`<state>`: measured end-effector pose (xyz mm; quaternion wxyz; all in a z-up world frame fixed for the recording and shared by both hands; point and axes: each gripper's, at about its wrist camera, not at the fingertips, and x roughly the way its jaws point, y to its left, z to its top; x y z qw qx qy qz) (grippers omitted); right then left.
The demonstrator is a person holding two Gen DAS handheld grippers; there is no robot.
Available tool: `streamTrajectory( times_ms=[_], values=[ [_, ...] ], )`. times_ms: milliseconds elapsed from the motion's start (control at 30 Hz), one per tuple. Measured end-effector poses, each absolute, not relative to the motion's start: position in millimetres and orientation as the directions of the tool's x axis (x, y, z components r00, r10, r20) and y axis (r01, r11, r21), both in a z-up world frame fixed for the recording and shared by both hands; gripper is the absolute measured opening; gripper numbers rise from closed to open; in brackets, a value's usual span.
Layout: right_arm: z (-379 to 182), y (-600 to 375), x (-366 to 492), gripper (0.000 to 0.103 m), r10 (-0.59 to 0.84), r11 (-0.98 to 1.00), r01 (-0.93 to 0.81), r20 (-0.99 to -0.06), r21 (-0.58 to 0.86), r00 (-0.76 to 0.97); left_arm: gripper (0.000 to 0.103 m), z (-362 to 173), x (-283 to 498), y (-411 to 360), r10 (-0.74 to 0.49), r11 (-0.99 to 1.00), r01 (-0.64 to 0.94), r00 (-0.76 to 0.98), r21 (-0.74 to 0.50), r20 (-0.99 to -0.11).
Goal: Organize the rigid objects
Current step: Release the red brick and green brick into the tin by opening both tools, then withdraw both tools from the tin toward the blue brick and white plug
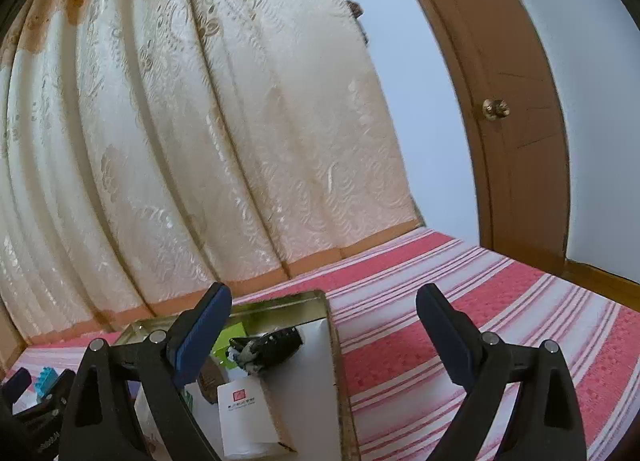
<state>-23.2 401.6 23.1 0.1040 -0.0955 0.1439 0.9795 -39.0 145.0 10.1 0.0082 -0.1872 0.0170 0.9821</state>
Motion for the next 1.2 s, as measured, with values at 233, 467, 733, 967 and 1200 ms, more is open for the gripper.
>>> streamTrajectory(
  times_ms=[233, 467, 733, 967, 1200],
  values=[
    [25.6, 391.9, -8.7, 0.095, 0.235, -0.935, -0.272, -0.175, 0.228, -0.956, 0.103, 11.1, -35.5, 141.0, 0.017, -0.999, -0.026, -0.934, 0.019, -0.357],
    [29.2, 374.9, 5.2, 0.095, 0.278, -0.935, -0.298, -0.124, 0.195, -0.953, 0.103, 12.9, -29.0, 139.9, 0.018, -0.999, -0.033, -0.946, 0.040, -0.325],
    [26.4, 374.1, 11.4, 0.095, 0.291, -0.921, -0.317, -0.142, 0.226, -0.946, 0.103, 13.1, -25.5, 128.5, 0.012, -0.999, -0.023, -0.947, 0.030, -0.322],
    [25.2, 365.2, 19.1, 0.095, 0.317, -0.913, -0.346, -0.159, 0.217, -0.935, 0.103, 13.2, -23.8, 127.1, 0.022, -0.999, -0.035, -0.946, 0.036, -0.323],
    [25.7, 350.5, 22.3, 0.095, 0.306, -0.923, -0.332, -0.153, 0.194, -0.940, 0.103, 13.6, -20.5, 122.5, 0.044, -0.998, -0.057, -0.947, 0.031, -0.318]
  ],
)
